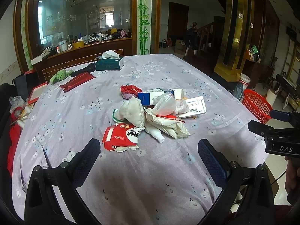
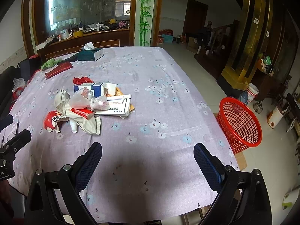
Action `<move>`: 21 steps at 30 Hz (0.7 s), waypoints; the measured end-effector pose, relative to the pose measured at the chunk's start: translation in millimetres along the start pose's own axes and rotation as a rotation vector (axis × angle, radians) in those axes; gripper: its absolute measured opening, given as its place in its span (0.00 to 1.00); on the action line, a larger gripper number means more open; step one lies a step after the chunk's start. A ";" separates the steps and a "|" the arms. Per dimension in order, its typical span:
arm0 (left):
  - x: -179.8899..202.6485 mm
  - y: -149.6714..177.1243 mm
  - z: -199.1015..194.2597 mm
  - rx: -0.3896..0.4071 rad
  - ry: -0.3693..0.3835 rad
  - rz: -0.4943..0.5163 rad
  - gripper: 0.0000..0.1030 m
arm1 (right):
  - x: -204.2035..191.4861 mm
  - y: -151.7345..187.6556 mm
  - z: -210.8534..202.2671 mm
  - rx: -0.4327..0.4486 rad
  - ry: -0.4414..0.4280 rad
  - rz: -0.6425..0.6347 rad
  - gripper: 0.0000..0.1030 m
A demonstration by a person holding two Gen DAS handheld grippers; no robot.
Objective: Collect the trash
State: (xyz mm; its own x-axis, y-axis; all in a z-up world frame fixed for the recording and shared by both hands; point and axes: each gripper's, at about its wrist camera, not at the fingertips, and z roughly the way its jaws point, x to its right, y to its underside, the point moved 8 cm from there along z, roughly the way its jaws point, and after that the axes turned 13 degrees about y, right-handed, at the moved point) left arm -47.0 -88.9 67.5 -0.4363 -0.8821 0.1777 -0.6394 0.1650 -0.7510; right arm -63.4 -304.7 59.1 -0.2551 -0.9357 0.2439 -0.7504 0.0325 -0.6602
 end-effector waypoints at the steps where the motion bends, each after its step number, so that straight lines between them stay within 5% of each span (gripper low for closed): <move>1: 0.5 0.2 -0.2 0.000 0.002 0.000 1.00 | -0.3 0.1 -0.4 0.000 0.000 0.000 0.97; 21: 3.0 4.2 -4.5 0.006 0.017 0.008 1.00 | -4.2 0.6 -4.4 0.012 -0.009 0.003 0.96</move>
State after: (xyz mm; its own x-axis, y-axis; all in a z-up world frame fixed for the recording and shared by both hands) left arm -53.9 -88.9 67.7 -0.4521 -0.8732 0.1820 -0.6319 0.1695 -0.7563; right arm -65.4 -299.2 60.8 -0.2514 -0.9388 0.2353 -0.7421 0.0309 -0.6696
